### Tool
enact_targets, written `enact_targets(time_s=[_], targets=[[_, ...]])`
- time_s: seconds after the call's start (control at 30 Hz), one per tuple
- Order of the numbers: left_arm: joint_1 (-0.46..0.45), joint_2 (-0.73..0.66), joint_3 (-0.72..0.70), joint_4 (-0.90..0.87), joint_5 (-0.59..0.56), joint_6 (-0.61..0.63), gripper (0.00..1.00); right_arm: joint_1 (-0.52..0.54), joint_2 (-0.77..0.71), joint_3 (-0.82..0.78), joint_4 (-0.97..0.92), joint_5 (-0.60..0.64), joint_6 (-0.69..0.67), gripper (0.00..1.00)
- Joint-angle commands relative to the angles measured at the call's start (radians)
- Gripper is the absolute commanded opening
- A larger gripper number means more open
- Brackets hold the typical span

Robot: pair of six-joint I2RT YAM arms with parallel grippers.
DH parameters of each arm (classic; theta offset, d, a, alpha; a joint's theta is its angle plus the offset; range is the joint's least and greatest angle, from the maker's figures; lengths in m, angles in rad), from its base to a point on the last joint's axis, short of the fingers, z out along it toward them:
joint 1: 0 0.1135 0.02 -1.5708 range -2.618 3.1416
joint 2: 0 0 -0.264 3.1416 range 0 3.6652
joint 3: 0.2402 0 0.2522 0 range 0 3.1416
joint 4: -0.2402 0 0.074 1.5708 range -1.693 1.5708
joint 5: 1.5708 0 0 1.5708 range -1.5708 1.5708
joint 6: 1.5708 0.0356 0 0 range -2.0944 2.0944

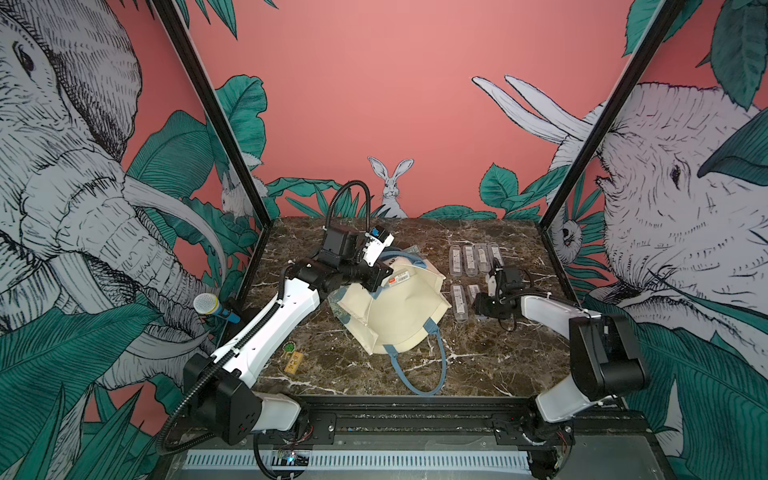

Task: Take out the compass set from the canvas bag
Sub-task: Place the compass set at the center of the board.

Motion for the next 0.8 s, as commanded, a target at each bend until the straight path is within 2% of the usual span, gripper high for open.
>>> enact_targets(time_s=[0.0, 0.23, 0.43, 0.57, 0.77], targets=[[-0.003, -0.001, 0.018, 0.017, 0.02, 0.008, 0.0, 0.01, -0.009, -0.015, 0.015, -0.01, 0.025, 0.53], [-0.003, -0.003, 0.016, 0.017, 0.021, 0.008, 0.0, 0.014, -0.028, -0.029, 0.021, -0.018, 0.038, 0.48], [-0.003, -0.008, 0.015, 0.016, 0.019, 0.008, 0.0, 0.015, -0.088, -0.021, -0.039, 0.001, -0.006, 0.5], [-0.003, -0.012, 0.019, 0.009, 0.019, 0.01, 0.0, 0.046, -0.265, -0.006, -0.133, -0.021, -0.148, 0.53], [-0.003, -0.016, 0.029, 0.0, 0.028, 0.011, 0.0, 0.275, -0.575, -0.083, -0.088, -0.059, -0.414, 0.54]])
